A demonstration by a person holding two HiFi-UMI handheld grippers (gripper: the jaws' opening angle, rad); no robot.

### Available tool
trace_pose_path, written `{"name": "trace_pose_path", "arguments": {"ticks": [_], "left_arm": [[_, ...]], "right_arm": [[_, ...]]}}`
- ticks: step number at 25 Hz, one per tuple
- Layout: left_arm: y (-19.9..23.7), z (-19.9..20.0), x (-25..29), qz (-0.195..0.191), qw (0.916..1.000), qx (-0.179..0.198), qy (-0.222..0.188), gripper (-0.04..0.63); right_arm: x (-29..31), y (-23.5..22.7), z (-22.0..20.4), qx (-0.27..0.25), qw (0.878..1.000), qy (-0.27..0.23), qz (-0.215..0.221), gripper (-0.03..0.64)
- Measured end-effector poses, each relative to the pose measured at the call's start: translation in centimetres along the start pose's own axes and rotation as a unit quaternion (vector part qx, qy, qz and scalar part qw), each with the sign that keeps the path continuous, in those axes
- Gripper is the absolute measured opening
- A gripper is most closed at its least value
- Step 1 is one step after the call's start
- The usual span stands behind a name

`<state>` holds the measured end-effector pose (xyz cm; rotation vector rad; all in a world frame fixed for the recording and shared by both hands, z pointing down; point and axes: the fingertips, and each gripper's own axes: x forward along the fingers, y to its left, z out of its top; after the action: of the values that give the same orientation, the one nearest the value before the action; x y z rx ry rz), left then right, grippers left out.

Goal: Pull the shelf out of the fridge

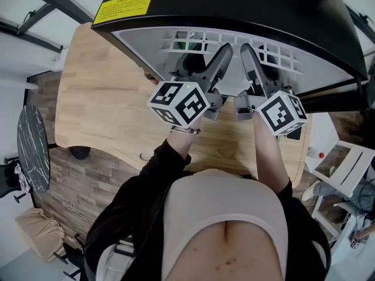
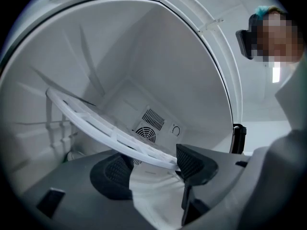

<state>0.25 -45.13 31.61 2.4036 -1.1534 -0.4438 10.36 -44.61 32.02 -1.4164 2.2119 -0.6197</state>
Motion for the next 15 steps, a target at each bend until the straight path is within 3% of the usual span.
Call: {"name": "trace_pose_path", "arguments": {"ticks": [15], "left_arm": [[0.7, 0.6, 1.4, -0.001, 0.9998, -0.016, -0.008, 0.272]], "right_arm": [[1.4, -0.7, 0.9, 0.021, 1.0, -0.022, 0.006, 0.308]]}}
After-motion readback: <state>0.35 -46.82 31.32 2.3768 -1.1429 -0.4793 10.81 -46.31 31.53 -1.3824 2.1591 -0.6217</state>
